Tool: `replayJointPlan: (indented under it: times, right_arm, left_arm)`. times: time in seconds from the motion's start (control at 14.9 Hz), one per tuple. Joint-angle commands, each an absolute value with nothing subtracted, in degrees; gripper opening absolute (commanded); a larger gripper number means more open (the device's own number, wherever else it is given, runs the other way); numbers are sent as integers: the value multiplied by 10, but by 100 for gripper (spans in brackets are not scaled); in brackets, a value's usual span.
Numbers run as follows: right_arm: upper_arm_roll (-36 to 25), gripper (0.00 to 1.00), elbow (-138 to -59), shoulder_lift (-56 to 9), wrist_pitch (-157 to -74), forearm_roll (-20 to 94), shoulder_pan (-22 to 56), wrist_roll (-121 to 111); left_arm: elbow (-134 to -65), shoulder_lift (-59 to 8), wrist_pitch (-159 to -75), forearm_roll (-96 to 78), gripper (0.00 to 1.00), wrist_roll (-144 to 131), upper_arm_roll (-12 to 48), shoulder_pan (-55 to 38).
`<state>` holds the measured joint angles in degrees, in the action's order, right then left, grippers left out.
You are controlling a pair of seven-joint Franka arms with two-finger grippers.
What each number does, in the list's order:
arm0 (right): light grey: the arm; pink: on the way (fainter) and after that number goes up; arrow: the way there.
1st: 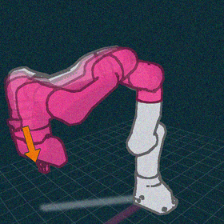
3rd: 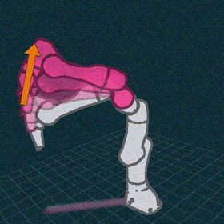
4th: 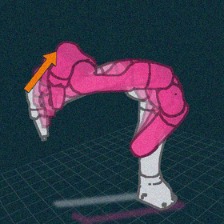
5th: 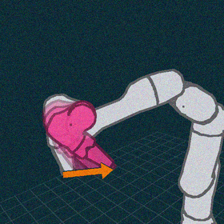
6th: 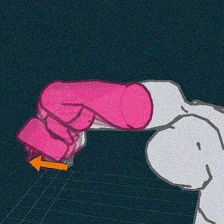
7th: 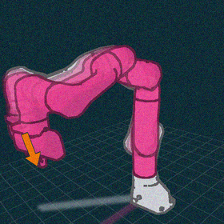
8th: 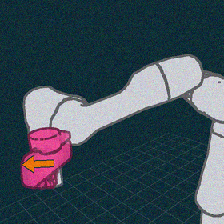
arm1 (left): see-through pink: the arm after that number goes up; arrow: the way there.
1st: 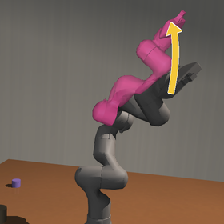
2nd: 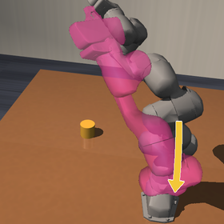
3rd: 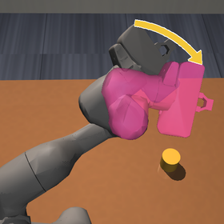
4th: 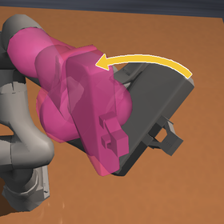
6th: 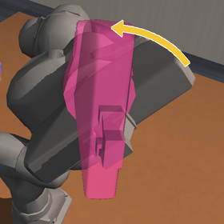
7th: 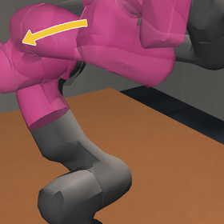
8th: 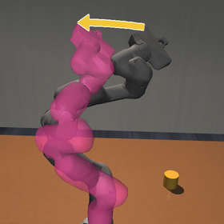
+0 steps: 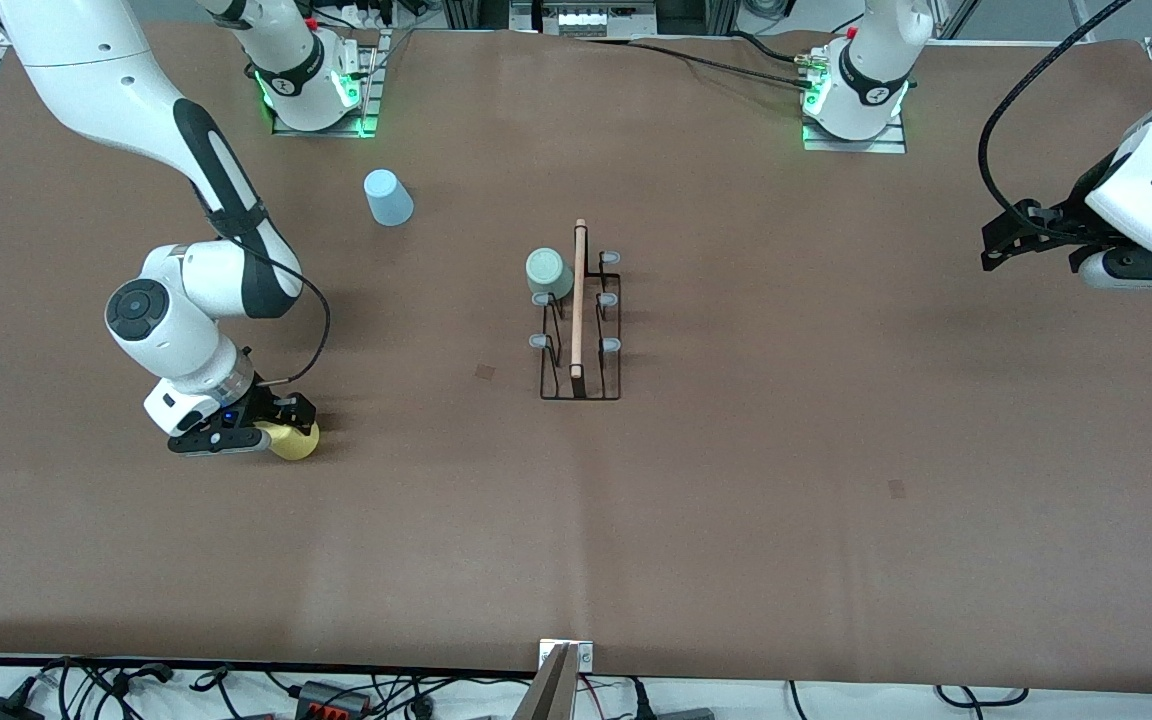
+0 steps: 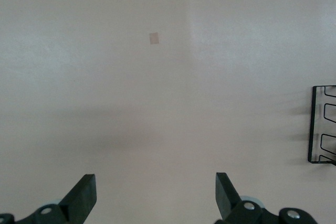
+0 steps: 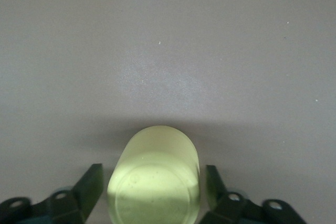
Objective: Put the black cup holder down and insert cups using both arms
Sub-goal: 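Carry the yellow cup onto a rack peg with the right gripper and release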
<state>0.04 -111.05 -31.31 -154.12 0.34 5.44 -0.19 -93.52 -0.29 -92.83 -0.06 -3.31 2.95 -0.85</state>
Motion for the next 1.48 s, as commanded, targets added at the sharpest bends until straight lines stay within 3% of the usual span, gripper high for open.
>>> replayJointPlan:
  times: [0.0, 0.2, 0.6, 0.8, 1.07, 1.41]
  right_arm:
    - [2, 25, -1105, -312, -1546, 12, 54, -17]
    - [4, 14, -1106, -280, -1533, 11, 65, -19]
    - [15, 14, -1103, -192, -1418, 12, 160, 183]
    - [76, 14, -1033, -199, -1343, -6, 190, 348]
    - [81, 14, -932, -220, -1219, -32, 251, 469]
    - [84, 14, -861, -285, -1217, -62, 311, 576]
  left_arm:
    - [-921, -7, -916, -10, 100, -22, 31, -4]
    - [-921, -7, -916, -10, 100, -22, 31, -4]
    - [-921, -7, -916, -10, 100, -22, 31, -4]
    - [-921, -7, -916, -10, 100, -22, 31, -4]
    - [-921, -7, -916, -10, 100, -22, 31, -4]
    - [-921, -7, -916, -10, 100, -14, 31, -4]
